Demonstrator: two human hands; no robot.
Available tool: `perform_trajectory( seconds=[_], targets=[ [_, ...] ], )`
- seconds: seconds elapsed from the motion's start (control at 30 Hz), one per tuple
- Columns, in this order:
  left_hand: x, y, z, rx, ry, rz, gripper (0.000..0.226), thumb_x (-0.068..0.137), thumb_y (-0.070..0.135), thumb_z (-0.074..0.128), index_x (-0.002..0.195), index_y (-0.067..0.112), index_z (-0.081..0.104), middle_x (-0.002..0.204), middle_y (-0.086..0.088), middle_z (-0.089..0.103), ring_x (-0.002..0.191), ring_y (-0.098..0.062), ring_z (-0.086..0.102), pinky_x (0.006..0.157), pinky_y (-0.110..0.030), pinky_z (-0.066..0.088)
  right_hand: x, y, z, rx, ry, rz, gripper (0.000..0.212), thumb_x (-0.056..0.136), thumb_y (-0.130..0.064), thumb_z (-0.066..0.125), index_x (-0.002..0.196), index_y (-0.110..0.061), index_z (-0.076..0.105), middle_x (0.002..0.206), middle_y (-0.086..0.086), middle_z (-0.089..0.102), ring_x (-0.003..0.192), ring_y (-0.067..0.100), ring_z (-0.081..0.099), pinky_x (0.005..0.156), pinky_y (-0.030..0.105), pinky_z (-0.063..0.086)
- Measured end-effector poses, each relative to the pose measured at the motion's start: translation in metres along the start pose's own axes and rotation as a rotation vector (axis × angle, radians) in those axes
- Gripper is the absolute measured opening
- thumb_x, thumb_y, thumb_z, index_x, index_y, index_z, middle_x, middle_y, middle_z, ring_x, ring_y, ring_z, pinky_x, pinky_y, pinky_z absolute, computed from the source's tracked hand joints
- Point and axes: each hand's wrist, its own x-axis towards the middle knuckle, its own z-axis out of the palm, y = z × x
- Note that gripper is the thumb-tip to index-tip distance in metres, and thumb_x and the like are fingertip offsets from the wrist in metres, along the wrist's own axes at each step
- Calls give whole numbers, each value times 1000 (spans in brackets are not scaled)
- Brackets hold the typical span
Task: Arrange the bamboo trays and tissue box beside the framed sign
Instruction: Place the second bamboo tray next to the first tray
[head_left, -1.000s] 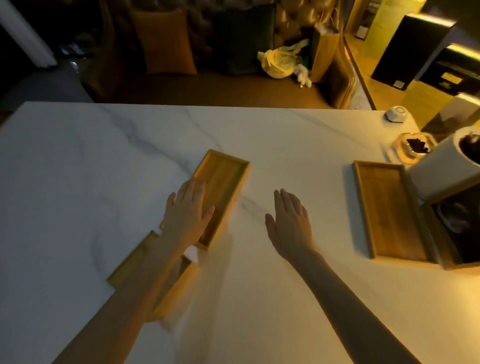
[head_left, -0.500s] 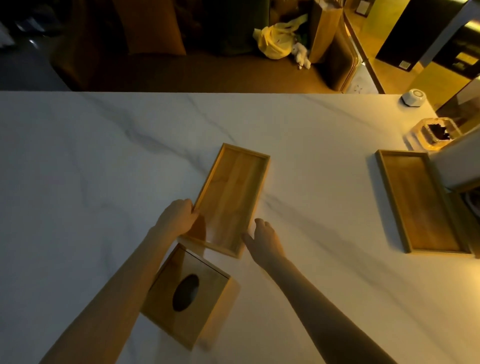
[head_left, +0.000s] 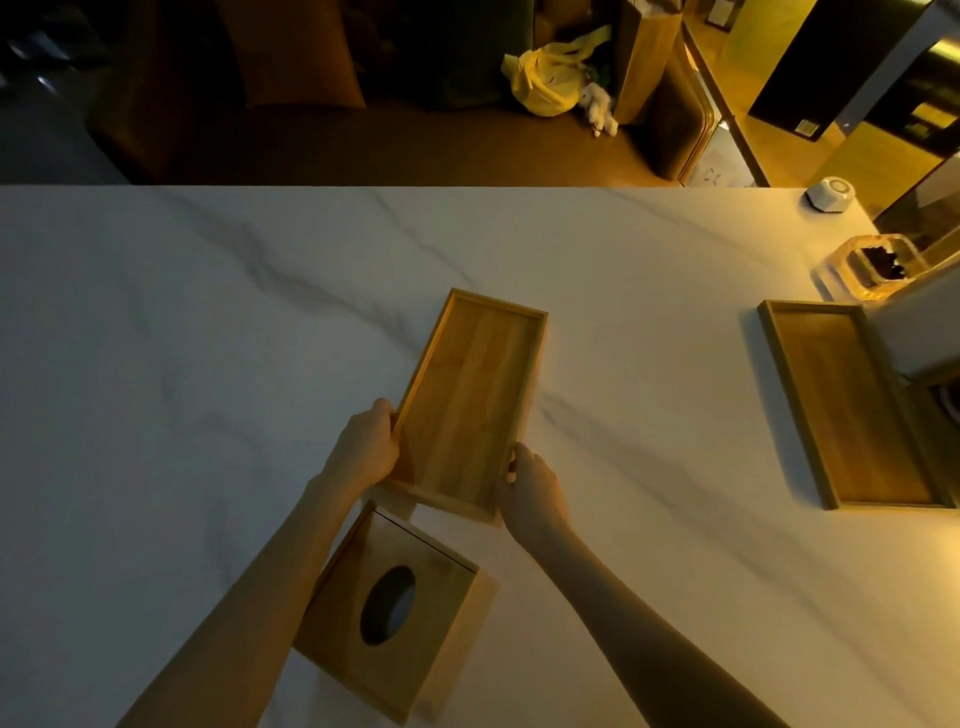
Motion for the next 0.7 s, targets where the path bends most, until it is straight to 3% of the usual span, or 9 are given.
perform_trajectory(
  seconds=[0.13,0.23,0.3,0.37,0.5,0.7],
  targets=[
    [-7,5,-13,-265,27,-37,28,87,10,51,112,1,55,110,-22,63,100,-35,60,79,-38,48,1,-6,-18,285,-58,78,42,88,-18,51,129,-22,42,111,4,61,89,22,63,79,45,57],
    [-17,11,-17,-449,19,-34,26,86,9,53,110,2,59,107,-19,66,96,-28,61,77,-32,49,1,-6,-36,352,-91,57,46,90,-12,51,133,-20,39,107,4,58,89,21,62,82,43,57],
    [-25,18,-16,-486,17,10,26,86,8,53,110,3,60,99,-14,67,88,-23,61,73,-26,47,-2,-5,-48,364,-102,21,44,90,-11,50,133,-20,41,97,0,56,86,19,60,83,43,56],
    [-33,29,-14,-496,44,51,23,86,8,52,108,8,62,86,-5,66,81,-21,60,74,-29,49,-6,-1,-61,370,-87,-12,42,90,-9,50,131,-19,44,86,-4,54,83,19,58,83,43,56],
    [-45,53,-8,-549,105,46,30,86,10,52,115,5,56,106,-8,63,99,-27,59,95,-43,47,-15,8,-89,374,-28,-103,45,88,-6,52,130,-18,45,93,4,57,91,29,62,85,49,54],
    [-59,101,6,-562,164,122,29,86,12,54,114,8,58,97,-8,66,94,-30,62,92,-44,49,-27,34,-136,342,49,-174,49,89,-7,52,134,-18,39,100,6,58,94,26,62,87,47,54]
  ],
)
